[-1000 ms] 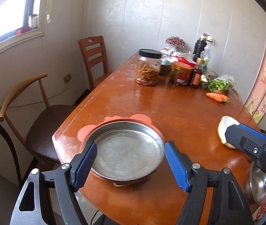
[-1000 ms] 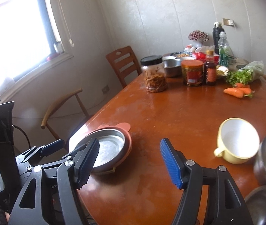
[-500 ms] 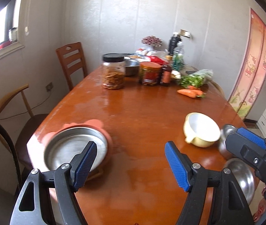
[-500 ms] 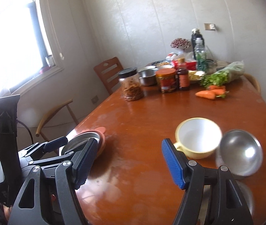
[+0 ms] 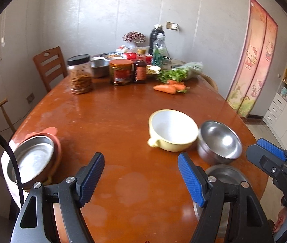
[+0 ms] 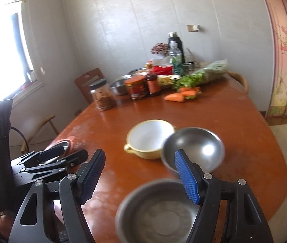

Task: Organize plates and bowls
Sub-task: 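Move the right gripper to the large perforated steel basin and grasp its rim, then lift the steel basin with the right gripper and carry it toward the stack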

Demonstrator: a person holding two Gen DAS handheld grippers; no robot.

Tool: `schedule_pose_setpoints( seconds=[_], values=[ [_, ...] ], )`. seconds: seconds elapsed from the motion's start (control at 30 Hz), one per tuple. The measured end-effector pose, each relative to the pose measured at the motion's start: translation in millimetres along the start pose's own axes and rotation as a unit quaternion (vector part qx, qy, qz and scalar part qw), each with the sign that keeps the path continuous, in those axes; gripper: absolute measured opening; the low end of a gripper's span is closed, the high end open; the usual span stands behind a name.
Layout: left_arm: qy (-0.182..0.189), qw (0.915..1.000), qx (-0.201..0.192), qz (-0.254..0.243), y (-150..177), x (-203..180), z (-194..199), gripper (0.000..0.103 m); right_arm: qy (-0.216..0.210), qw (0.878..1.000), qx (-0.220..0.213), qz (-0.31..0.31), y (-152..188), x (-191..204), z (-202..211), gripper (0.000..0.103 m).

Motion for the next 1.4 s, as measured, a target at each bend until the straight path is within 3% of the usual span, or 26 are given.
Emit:
schedule_pose_setpoints(
  seconds=[0.27,0.5,0.73,0.97,1.2,1.4],
  values=[
    [0.023,0.9996,0.014,-0.009,13.7,-29.8,-7.1,0.075,0.023,0.999,0.026,-0.005,20.9,-40.6,12.0,0.073],
    [0.049,0.9974,0.049,-0.02,38.9,-51.9,-16.8,0.075,0.036,0.998,0.058,-0.014,50.5,-67.4,14.2,0.073],
    [0.061,0.994,0.088,-0.019,68.5,-64.2,-28.8,0.075,0.045,0.995,0.085,-0.01,78.0,-78.6,13.5,0.073],
    [0.069,0.9926,0.098,-0.022,81.4,-73.0,-30.9,0.075,0.052,0.994,0.097,0.004,93.4,-81.1,12.7,0.073],
    [0.087,0.99,0.11,-0.015,89.9,-78.6,-32.7,0.074,0.05,0.993,0.106,0.015,102.8,-79.0,8.3,0.056],
    [0.116,0.9861,0.119,-0.009,94.7,-88.2,-35.8,0.066,0.042,0.992,0.113,0.028,106.7,-68.8,3.3,0.055]
  ],
)
Point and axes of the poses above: each gripper's, at about its wrist camera, not at the fingertips, and z roughly against the way its jaws point, x to its left, y to its underside, the point moved 10 cm from there along -z, roughly the way its jaws point, and after that the axes turned 7 degrees about -x, right-handed, at the moved point
